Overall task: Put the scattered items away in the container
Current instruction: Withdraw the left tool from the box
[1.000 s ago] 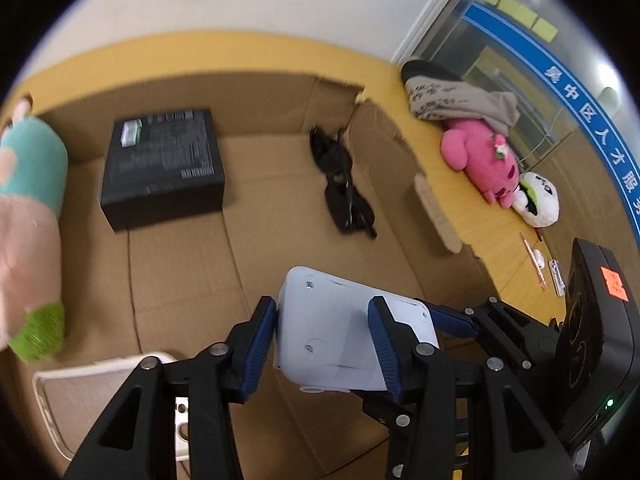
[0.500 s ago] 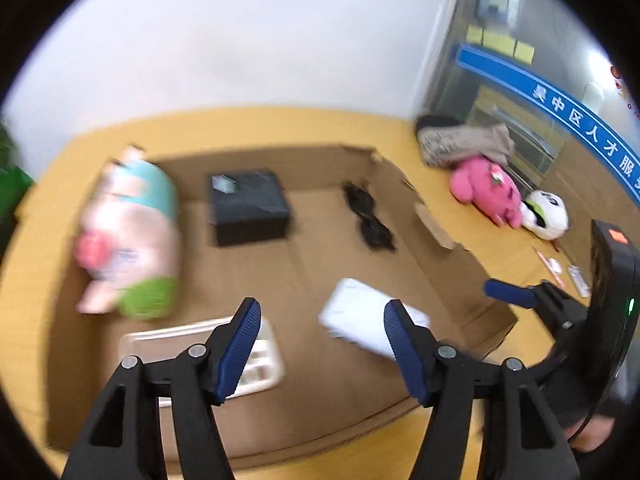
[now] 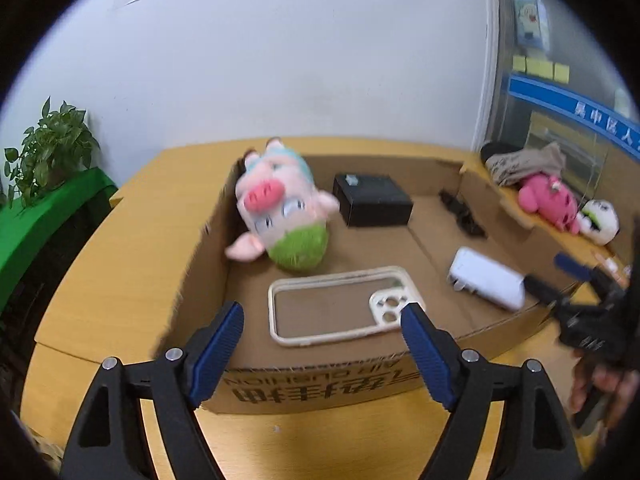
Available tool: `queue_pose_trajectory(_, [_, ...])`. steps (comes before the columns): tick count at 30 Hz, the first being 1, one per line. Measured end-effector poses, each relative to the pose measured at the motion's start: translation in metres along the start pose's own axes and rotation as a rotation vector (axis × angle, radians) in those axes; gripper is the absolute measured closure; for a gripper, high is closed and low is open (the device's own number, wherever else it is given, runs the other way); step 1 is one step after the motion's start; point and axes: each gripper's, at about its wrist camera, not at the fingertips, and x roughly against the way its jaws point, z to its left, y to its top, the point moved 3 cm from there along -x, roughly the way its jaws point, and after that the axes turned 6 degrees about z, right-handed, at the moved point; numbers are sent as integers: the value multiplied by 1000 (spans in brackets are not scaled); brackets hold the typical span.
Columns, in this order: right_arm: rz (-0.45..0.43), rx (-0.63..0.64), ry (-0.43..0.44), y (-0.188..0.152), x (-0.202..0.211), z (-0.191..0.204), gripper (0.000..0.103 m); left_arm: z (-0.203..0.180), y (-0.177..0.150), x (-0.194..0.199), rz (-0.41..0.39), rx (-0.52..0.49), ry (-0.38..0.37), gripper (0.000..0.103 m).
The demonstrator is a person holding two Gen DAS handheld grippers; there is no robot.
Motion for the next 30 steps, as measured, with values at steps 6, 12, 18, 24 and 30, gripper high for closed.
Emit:
queue_pose_trajectory(6, [-63,9,-16,-1,-3,0,0,-13,-4,-19,-127,-6,82,12])
queue_pose_trajectory(12, [-53,11,7,0,-5,-2,0,-15,-7,-18,-201,-3,117,8])
queue_pose_trajectory(18, [-51,12,7,0,-6,-2,0,-11,-6,-20,-195,9,131,1])
queue_pose_trajectory(24, [-52,12,7,0,-7,-1,0,-11,-5,-22,-196,7,131,1])
queue_pose_trajectory(30, [-51,12,6,0,-7,-2,0,-11,-5,-22,-196,8,131,1])
